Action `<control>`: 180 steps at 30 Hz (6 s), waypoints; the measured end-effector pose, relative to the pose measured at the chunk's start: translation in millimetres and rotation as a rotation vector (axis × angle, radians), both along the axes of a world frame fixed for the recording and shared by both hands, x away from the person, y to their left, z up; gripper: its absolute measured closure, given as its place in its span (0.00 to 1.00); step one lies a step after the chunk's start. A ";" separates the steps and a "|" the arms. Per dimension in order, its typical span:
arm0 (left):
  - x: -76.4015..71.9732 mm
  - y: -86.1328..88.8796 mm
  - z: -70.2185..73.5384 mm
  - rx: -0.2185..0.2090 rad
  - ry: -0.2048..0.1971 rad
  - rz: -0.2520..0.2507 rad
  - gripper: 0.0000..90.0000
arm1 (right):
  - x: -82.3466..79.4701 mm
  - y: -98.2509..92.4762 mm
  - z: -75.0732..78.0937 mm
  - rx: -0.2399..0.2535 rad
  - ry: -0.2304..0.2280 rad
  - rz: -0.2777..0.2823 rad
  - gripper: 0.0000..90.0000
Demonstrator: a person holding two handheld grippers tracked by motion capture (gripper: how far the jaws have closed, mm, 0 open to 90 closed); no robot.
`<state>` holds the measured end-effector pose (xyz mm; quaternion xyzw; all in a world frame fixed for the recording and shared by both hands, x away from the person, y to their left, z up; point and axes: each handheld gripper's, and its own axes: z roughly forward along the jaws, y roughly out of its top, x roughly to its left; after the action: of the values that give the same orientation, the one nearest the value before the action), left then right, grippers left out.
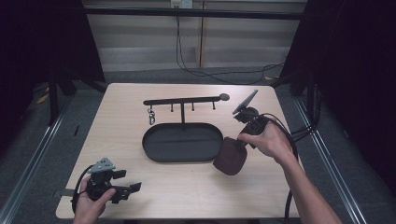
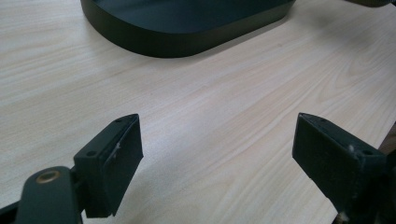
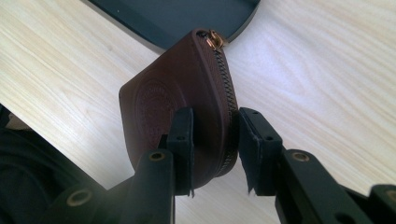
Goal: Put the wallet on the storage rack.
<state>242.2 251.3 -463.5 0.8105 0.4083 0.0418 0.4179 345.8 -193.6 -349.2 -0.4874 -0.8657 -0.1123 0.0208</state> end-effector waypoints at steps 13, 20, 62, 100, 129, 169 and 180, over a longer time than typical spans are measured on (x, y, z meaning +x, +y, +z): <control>-4.7 -3.6 2.8 0.014 -0.036 -0.045 0.18 | 7.1 3.1 23.5 -0.001 -0.037 -0.017 0.75; -5.4 -4.8 3.0 0.031 -0.039 -0.048 0.18 | 14.0 8.7 28.4 -0.006 -0.044 -0.020 0.75; -5.0 -1.6 3.0 0.032 -0.042 -0.035 0.18 | 56.7 38.1 -12.6 0.247 -0.104 -0.095 0.75; -4.8 -0.4 2.5 0.037 -0.039 -0.033 0.18 | 65.6 28.8 -78.2 0.361 -0.099 -0.228 0.75; -3.5 1.4 2.2 0.039 -0.037 -0.018 0.18 | 59.2 23.4 -104.6 0.397 -0.180 -0.252 0.64; -0.5 6.7 0.8 0.037 -0.025 0.024 0.18 | -30.2 -39.2 -82.4 0.430 -0.441 -0.226 0.18; 0.1 5.3 -0.6 0.034 -0.016 0.024 0.18 | -66.3 -67.6 -90.5 0.393 -0.466 -0.254 0.19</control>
<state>242.3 256.5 -464.1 0.8121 0.4139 0.0603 0.4069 279.5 -261.2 -439.7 -0.5394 -0.7412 -0.3873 -0.0983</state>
